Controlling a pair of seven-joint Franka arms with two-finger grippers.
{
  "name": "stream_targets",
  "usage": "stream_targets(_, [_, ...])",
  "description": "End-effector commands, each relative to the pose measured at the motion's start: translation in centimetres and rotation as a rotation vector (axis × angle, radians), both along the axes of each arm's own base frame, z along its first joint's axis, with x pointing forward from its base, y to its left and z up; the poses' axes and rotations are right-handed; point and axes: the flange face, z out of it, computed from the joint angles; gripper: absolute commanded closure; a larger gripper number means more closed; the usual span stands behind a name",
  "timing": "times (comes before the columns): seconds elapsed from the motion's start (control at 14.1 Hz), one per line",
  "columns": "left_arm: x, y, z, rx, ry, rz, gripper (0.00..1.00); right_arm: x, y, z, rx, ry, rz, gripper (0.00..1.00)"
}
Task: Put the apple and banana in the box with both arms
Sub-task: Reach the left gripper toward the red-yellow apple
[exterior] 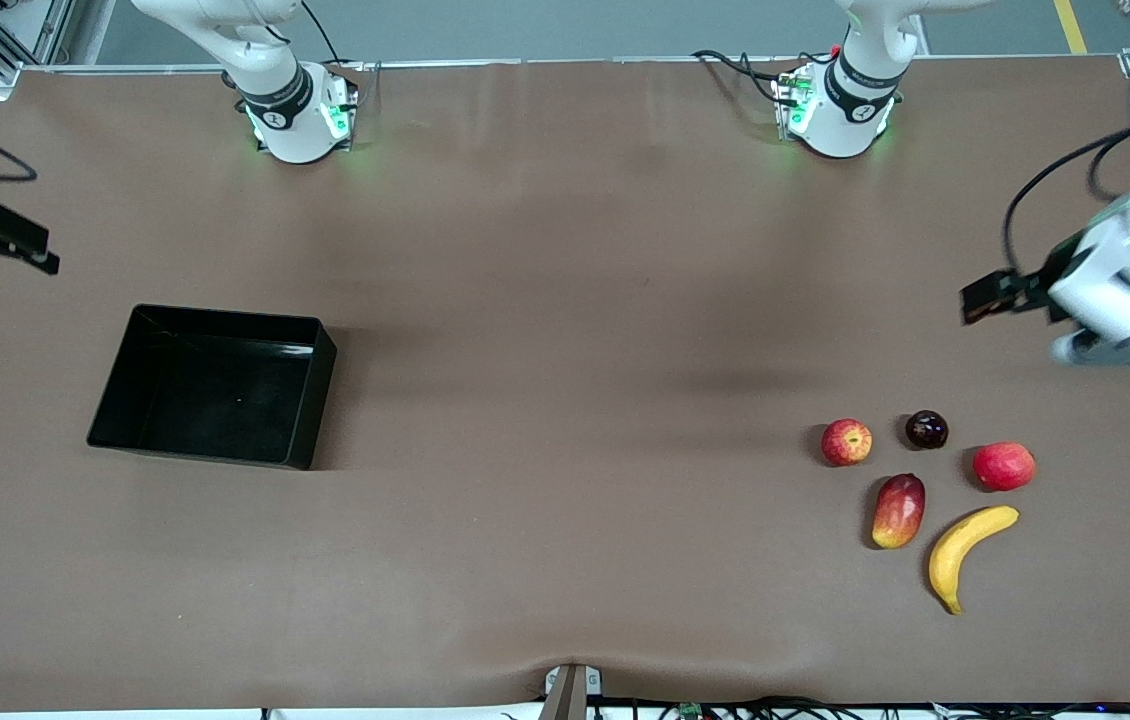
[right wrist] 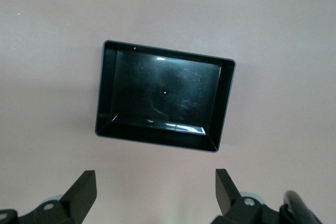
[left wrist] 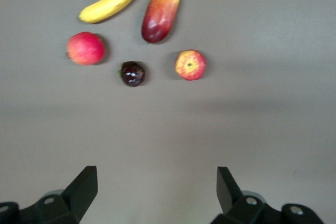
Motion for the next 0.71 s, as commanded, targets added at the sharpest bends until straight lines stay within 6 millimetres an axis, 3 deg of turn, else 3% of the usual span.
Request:
stream_targets(0.0, [0.7, -1.4, -4.7, -0.008, -0.010, -0.066, 0.00, 1.5, -2.4, -0.8, -0.001, 0.008, -0.041, 0.00])
stream_targets(0.21, [1.4, -1.6, -10.4, -0.015, -0.026, -0.193, 0.00, 2.5, -6.6, -3.7, 0.006, 0.029, -0.090, 0.00])
stream_targets(0.35, [1.2, -1.5, -13.7, -0.026, -0.040, -0.294, 0.00, 3.9, -7.5, -6.6, 0.008, 0.055, -0.048, 0.00])
stream_targets(0.5, [1.1, -1.5, -16.7, -0.037, -0.062, -0.391, 0.00, 4.6, -8.4, -7.5, -0.015, 0.037, 0.002, 0.00])
stream_targets(0.64, [1.4, -1.2, -19.3, -0.043, -0.087, -0.476, 0.00, 5.3, -9.4, -9.7, -0.007, 0.058, 0.026, 0.00])
